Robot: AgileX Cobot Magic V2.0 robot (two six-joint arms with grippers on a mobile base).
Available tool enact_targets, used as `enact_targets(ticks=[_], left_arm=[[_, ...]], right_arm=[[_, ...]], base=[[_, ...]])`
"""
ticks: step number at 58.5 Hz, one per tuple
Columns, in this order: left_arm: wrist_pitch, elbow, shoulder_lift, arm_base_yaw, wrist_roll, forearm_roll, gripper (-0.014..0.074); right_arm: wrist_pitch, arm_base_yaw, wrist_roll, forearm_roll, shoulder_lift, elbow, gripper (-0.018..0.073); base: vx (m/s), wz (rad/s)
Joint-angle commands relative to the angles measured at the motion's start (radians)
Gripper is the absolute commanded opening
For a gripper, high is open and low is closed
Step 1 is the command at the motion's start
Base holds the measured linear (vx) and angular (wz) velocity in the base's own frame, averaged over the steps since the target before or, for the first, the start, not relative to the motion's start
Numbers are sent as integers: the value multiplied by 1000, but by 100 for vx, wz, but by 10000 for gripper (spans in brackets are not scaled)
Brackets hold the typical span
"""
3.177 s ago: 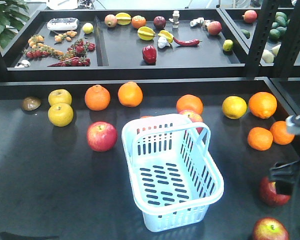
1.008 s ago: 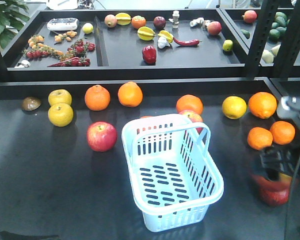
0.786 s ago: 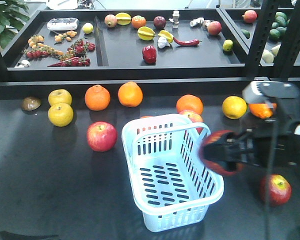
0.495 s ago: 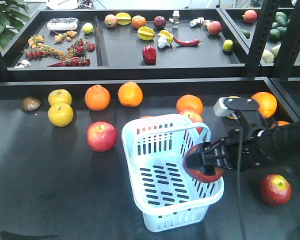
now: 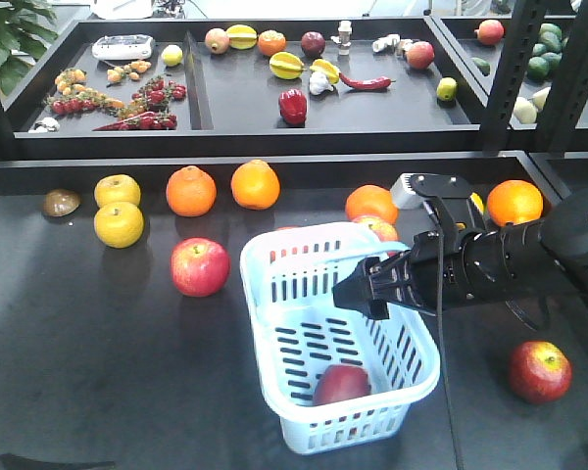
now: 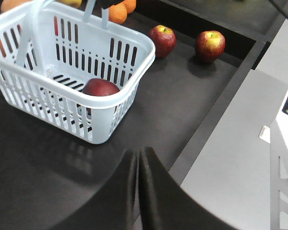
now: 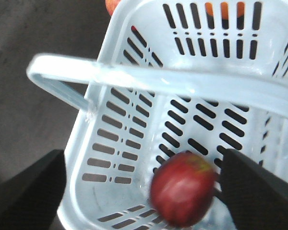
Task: Pick three apples into basket with both arms
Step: 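Carry the apple over the basket and release it inside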
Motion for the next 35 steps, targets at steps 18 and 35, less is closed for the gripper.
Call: enact_targets(ticks=[18, 35], left_arm=[[-33, -25, -1, -6, -3, -44, -6], [-33, -25, -1, -6, -3, -44, -6]], right_arm=[[101, -33, 316, -393, -151, -33, 35], [99, -233, 598, -713, -177, -33, -5]], base=[[0, 0], [0, 0]])
